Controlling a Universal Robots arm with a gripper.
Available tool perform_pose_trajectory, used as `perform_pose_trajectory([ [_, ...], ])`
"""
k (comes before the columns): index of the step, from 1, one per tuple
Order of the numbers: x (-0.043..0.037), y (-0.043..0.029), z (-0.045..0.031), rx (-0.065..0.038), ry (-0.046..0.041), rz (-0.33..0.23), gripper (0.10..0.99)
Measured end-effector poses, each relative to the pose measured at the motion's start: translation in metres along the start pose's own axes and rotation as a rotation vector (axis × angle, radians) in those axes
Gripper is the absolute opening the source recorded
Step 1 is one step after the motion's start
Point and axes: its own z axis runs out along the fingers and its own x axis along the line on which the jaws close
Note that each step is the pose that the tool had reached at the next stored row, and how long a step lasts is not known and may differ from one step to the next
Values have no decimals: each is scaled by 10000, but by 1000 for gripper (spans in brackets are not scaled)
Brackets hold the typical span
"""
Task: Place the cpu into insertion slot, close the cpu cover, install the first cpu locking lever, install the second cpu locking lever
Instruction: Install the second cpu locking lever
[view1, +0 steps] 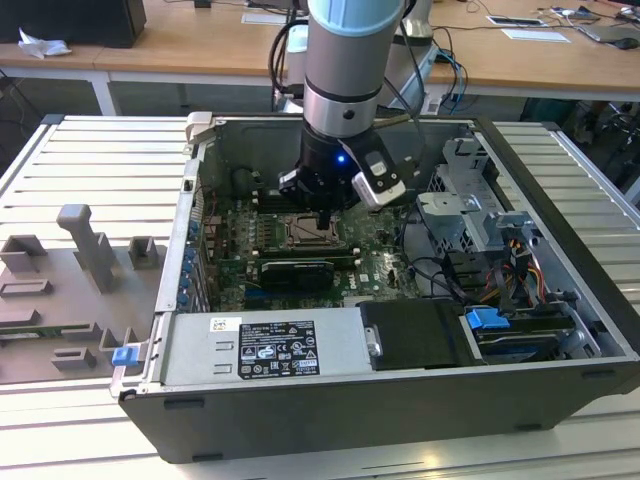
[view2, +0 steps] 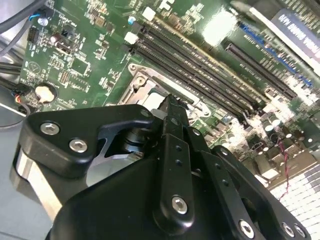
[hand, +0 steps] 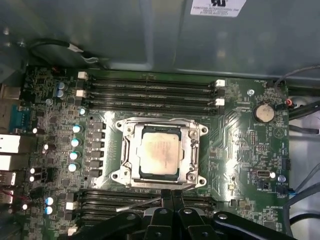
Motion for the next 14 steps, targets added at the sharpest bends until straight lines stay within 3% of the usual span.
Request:
perform_pose_trajectory([
  [9,285,-49,112,-40,-2,-1,106],
  [14,340,-61,238,-41,-1,0,106],
])
